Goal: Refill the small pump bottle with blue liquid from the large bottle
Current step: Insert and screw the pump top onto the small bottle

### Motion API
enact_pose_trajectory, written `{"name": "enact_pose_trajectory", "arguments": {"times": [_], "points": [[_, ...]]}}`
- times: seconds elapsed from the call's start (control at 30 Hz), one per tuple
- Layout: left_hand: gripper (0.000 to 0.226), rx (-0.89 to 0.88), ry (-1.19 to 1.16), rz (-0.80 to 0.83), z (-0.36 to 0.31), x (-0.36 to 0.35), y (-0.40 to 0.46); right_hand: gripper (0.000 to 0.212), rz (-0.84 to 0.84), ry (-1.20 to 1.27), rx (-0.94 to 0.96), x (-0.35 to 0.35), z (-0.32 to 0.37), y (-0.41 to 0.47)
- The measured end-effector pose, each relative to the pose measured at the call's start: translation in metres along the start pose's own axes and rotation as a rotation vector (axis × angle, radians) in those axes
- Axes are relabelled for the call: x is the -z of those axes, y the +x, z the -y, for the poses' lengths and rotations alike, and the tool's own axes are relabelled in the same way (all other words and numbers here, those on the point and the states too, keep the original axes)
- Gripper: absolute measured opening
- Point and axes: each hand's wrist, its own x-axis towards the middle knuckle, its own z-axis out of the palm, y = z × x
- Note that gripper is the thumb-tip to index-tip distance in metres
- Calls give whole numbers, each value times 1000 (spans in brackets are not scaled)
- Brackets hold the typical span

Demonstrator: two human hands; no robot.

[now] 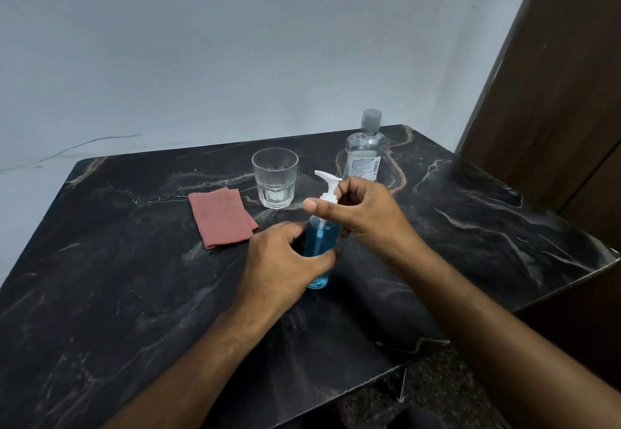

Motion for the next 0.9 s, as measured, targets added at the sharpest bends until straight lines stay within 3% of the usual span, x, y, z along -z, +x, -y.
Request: {"name": "enact_pose_trajectory", "arguments": {"times": [0.07,0.17,0.27,0.6,0.7,0.8,0.9], "points": [[25,12,-22,3,0,1,1,45,52,37,-23,4,1,-2],[26,3,-36,-22,2,2,2,22,128,191,-31,11,3,-1],[26,-7,-29,-11,4,1,0,16,97,229,-15,11,1,-1],[26,2,-47,-45,6,-3,1,49,-144,101,-44,-12,4,-2],[26,7,-103,-26,4,-4,-1,49,-59,125,-53,-12,3,-3],[27,24,-139,-41,4,-2,0,50,62,360,-100,-4,2,-5],[26,28,-101,-51,7,-3,1,35,113,464,-98,0,2,-4]]}}
